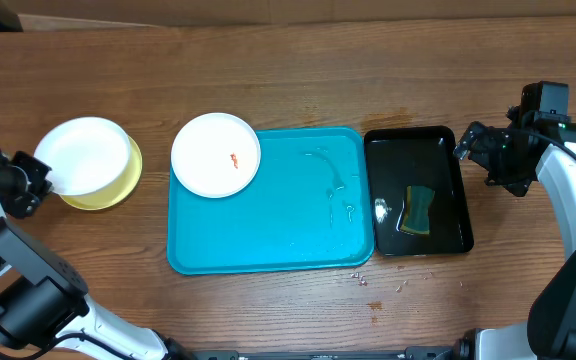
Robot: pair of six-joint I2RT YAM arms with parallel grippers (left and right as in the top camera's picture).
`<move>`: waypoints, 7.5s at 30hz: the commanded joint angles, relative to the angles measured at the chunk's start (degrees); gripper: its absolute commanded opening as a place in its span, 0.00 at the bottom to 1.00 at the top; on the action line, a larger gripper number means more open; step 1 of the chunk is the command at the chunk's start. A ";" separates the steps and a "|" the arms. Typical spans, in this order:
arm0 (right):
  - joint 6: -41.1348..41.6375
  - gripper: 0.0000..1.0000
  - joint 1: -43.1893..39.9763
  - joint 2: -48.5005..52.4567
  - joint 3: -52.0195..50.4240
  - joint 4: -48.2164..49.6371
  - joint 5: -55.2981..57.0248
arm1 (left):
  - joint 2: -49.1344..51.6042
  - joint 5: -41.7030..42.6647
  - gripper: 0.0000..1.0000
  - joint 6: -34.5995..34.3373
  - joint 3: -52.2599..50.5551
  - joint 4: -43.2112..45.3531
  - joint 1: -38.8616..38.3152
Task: Clean dirty plates on tray and stack at the side
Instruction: 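Open the left gripper and release the plate on the stack, then move the left gripper right and grasp the stained white plate's rim, then grasp the sponge in the black tray with the right gripper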
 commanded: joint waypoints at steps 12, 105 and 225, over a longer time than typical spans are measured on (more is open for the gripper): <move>-0.17 1.00 -0.17 -0.11 0.74 0.24 -0.33 | -1.57 15.34 0.82 5.40 5.84 -7.04 -3.80; -0.20 1.00 -0.17 -0.11 0.74 0.24 -0.33 | 5.27 -9.33 0.27 3.67 -4.61 -4.28 -51.54; 2.84 0.11 25.40 -0.35 -13.90 4.02 18.25 | 5.27 -5.92 0.05 3.23 -10.27 4.81 -53.62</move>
